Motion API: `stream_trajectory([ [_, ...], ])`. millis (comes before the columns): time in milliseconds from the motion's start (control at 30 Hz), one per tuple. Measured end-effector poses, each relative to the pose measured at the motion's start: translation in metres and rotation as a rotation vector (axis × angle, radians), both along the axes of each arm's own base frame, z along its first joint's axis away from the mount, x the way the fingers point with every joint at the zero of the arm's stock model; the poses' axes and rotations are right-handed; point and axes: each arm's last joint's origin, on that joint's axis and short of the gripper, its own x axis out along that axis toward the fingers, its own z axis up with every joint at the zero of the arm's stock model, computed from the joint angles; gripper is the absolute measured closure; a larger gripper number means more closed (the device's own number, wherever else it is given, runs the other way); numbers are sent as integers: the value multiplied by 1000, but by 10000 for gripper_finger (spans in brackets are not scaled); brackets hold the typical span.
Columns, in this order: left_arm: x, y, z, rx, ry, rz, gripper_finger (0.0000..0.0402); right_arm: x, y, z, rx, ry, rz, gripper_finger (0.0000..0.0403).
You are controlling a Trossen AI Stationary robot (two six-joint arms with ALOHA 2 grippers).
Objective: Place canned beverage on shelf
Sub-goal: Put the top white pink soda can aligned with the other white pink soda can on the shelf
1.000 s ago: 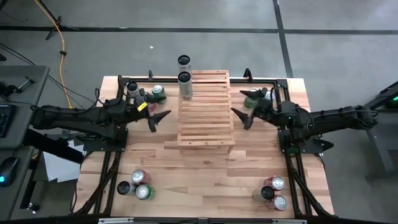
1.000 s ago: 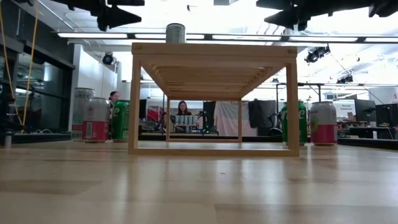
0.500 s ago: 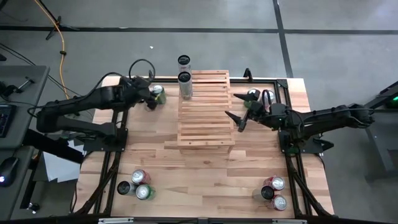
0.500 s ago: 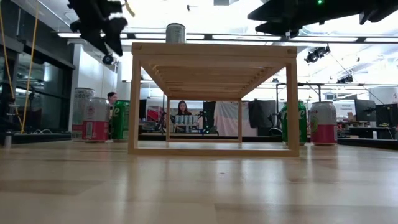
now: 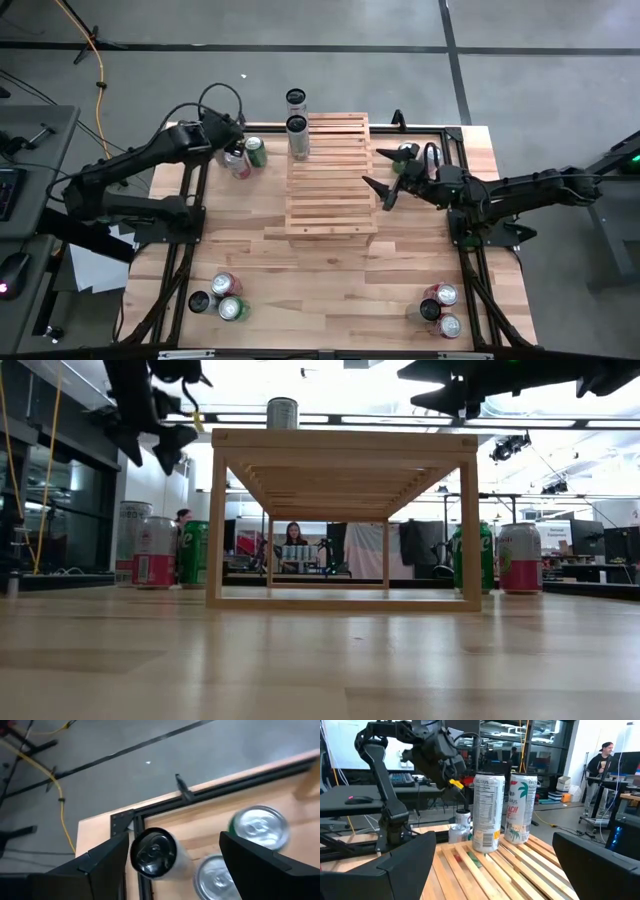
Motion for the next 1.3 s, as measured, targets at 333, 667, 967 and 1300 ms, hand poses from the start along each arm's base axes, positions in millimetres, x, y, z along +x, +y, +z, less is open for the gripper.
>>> stream_trajectory([
  [333,-7,11,-57,13,-13,113,98,0,0,-1,14,6,1,15],
  [667,-12,14,-81,105,-63,225,98,0,0,-1,13,7,1,15],
  [967,-14,13,-89,157,-70,269,98,0,0,-1,19,4,2,15],
  [1300,-8,16,-75,182,-189,153,98,0,0,-1,19,4,2,15],
])
